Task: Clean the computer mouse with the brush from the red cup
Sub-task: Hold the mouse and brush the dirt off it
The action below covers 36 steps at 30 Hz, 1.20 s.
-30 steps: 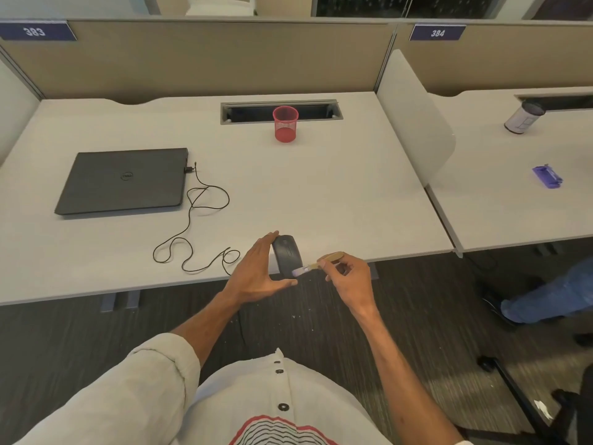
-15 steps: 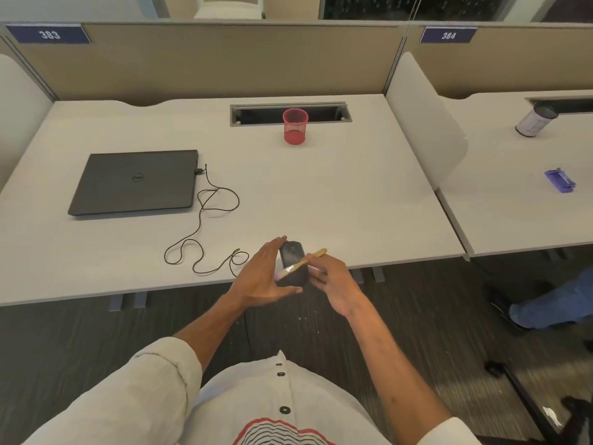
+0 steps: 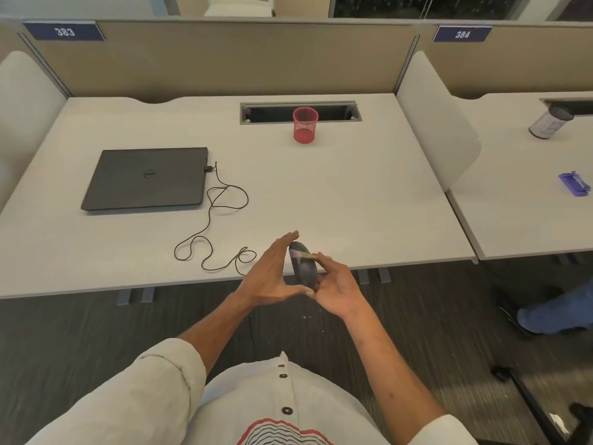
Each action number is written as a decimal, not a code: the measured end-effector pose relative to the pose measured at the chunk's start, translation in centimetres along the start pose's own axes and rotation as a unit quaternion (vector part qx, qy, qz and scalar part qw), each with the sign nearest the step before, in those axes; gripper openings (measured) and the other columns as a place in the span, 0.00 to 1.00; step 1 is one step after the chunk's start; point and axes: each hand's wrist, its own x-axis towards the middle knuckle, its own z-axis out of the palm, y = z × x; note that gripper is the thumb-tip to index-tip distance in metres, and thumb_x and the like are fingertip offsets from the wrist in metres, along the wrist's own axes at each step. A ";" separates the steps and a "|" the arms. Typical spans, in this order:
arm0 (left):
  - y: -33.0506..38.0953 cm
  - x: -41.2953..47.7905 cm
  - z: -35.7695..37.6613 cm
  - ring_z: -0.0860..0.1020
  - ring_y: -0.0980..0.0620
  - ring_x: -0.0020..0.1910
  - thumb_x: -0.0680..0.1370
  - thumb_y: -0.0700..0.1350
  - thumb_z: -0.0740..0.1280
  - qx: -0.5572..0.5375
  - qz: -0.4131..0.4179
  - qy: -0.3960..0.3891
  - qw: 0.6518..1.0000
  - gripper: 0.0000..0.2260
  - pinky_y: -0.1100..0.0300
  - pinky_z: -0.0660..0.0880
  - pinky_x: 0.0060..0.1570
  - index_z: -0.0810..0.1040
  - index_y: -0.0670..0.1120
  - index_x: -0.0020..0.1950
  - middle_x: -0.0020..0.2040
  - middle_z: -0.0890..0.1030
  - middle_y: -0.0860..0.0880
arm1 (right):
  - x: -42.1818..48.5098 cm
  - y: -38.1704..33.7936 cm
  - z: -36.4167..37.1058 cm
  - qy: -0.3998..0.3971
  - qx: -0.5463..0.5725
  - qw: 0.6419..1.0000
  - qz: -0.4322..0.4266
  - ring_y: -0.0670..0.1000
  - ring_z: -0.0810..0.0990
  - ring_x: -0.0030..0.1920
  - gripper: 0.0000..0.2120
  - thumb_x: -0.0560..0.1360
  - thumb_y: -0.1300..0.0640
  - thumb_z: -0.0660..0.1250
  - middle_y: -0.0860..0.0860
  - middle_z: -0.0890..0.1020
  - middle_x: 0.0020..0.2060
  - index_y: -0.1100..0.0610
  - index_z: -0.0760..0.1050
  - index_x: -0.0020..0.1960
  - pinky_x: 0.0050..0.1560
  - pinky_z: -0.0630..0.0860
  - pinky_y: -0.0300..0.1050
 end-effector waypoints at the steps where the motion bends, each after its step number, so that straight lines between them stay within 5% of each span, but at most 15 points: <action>1: 0.1 0.1 0.0 0.61 0.52 0.87 0.66 0.72 0.80 -0.003 0.001 0.000 1.000 0.61 0.47 0.62 0.86 0.52 0.51 0.89 0.89 0.58 0.54 | 0.0 0.2 -0.1 -0.008 0.014 1.000 0.006 0.64 0.83 0.60 0.17 0.78 0.58 0.79 0.64 0.83 0.63 0.56 0.82 0.64 0.45 0.81 0.53; 4: 0.4 0.1 -0.1 0.59 0.54 0.87 0.64 0.81 0.73 -0.015 0.004 0.000 1.000 0.63 0.52 0.58 0.86 0.51 0.51 0.89 0.89 0.56 0.55 | 0.0 0.8 -0.3 -0.039 0.059 0.997 0.011 0.62 0.82 0.52 0.15 0.80 0.57 0.76 0.64 0.80 0.66 0.57 0.81 0.65 0.39 0.72 0.50; 8: 0.4 0.1 -0.2 0.58 0.53 0.87 0.63 0.85 0.67 -0.007 0.018 -0.004 1.000 0.66 0.54 0.57 0.86 0.51 0.50 0.89 0.89 0.56 0.54 | 0.0 1.3 -0.4 -0.071 0.096 0.993 0.013 0.62 0.86 0.50 0.14 0.84 0.55 0.72 0.63 0.85 0.60 0.57 0.80 0.68 0.30 0.78 0.49; 14: 0.3 0.2 -0.4 0.58 0.52 0.88 0.64 0.77 0.76 0.011 0.025 -0.010 1.000 0.64 0.44 0.59 0.87 0.50 0.49 0.89 0.89 0.57 0.53 | 0.1 1.8 -0.2 -0.071 0.096 0.993 0.022 0.62 0.83 0.54 0.14 0.85 0.54 0.70 0.62 0.85 0.58 0.55 0.78 0.69 0.42 0.67 0.46; 20: 0.0 0.0 -0.3 0.56 0.51 0.88 0.66 0.71 0.80 0.020 0.031 -0.018 0.999 0.63 0.43 0.58 0.88 0.50 0.50 0.89 0.89 0.55 0.53 | 0.1 2.1 -0.2 -0.061 0.080 0.995 0.024 0.61 0.83 0.51 0.13 0.84 0.53 0.71 0.62 0.85 0.59 0.56 0.78 0.67 0.34 0.68 0.46; 23: 0.0 0.0 -0.3 0.59 0.51 0.87 0.67 0.69 0.82 0.022 0.028 -0.014 0.999 0.63 0.45 0.60 0.87 0.49 0.51 0.89 0.88 0.58 0.52 | 0.0 2.0 -0.3 -0.067 0.086 0.994 0.025 0.63 0.83 0.55 0.14 0.84 0.54 0.71 0.65 0.81 0.68 0.56 0.77 0.68 0.41 0.71 0.47; 26: -0.1 0.1 -0.2 0.60 0.51 0.87 0.69 0.68 0.82 0.022 0.027 -0.015 0.999 0.61 0.46 0.60 0.87 0.49 0.51 0.89 0.88 0.59 0.52 | -0.4 1.5 -0.6 -0.066 0.076 0.995 0.018 0.65 0.81 0.65 0.14 0.84 0.55 0.72 0.65 0.79 0.74 0.56 0.78 0.68 0.62 0.79 0.59; 31: -0.1 -0.2 -0.2 0.62 0.51 0.86 0.69 0.72 0.80 0.019 0.016 -0.005 1.000 0.60 0.52 0.59 0.84 0.48 0.54 0.89 0.88 0.59 0.53 | -1.4 -0.5 -0.3 0.001 -0.038 0.990 -0.134 0.59 0.80 0.70 0.09 0.82 0.55 0.74 0.57 0.85 0.66 0.54 0.85 0.62 0.67 0.77 0.61; 36: -0.3 -0.1 -0.6 0.63 0.50 0.85 0.68 0.73 0.78 -0.001 -0.007 0.000 1.000 0.60 0.49 0.61 0.83 0.50 0.53 0.89 0.88 0.59 0.53 | -3.5 -2.6 0.3 0.049 -0.254 0.914 -0.312 0.51 0.85 0.52 0.06 0.81 0.51 0.76 0.51 0.90 0.52 0.51 0.91 0.54 0.51 0.78 0.53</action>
